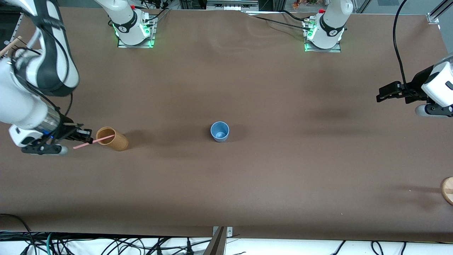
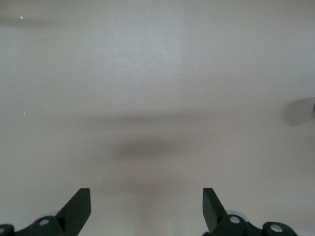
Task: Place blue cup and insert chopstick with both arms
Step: 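Grasp the pink chopstick and lift it out of the tan cup, then carry the chopstick over the blue cup and lower it inside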
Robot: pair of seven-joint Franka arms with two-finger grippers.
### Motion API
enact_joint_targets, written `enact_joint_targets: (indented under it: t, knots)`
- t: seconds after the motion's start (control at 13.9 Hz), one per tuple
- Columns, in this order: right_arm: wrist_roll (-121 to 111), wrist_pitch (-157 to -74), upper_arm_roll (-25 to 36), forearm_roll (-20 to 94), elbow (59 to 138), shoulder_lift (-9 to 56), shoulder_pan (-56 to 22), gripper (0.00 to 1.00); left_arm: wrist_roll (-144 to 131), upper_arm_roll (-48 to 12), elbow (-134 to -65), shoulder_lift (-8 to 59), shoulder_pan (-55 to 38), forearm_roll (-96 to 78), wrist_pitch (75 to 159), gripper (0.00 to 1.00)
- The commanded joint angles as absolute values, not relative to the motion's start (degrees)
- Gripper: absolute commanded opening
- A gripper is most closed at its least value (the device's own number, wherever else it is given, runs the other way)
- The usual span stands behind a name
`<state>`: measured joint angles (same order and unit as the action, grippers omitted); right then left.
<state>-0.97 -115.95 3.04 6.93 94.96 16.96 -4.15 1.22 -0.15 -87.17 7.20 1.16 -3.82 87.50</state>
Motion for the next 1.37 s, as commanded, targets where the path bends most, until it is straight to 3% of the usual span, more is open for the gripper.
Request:
enact_joint_targets:
  t: [0.0, 0.22, 0.79, 1.3]
  knots:
    - [-1.0, -112.6, 0.6, 4.1, 92.1, 13.9, -5.4, 0.0, 2.3, -0.4, -85.9, 7.7, 1.3, -3.3, 87.3, 1.0]
    - [5.4, -112.7, -1.8, 2.5, 91.0, 13.4, -8.2, 0.0, 2.3, -0.4, -86.0, 7.7, 1.4, -3.3, 87.3, 1.0]
    - [51.3, -118.8, -2.5, -8.7, 90.9, 17.0, -32.7, 0.0, 2.3, -0.4, -85.9, 7.7, 1.4, -3.3, 87.3, 1.0]
    - [72.8, -127.4, -2.4, -17.4, 89.3, 23.5, -40.8, 0.0, 2.3, -0.4, -86.0, 7.7, 1.4, -3.3, 87.3, 1.0]
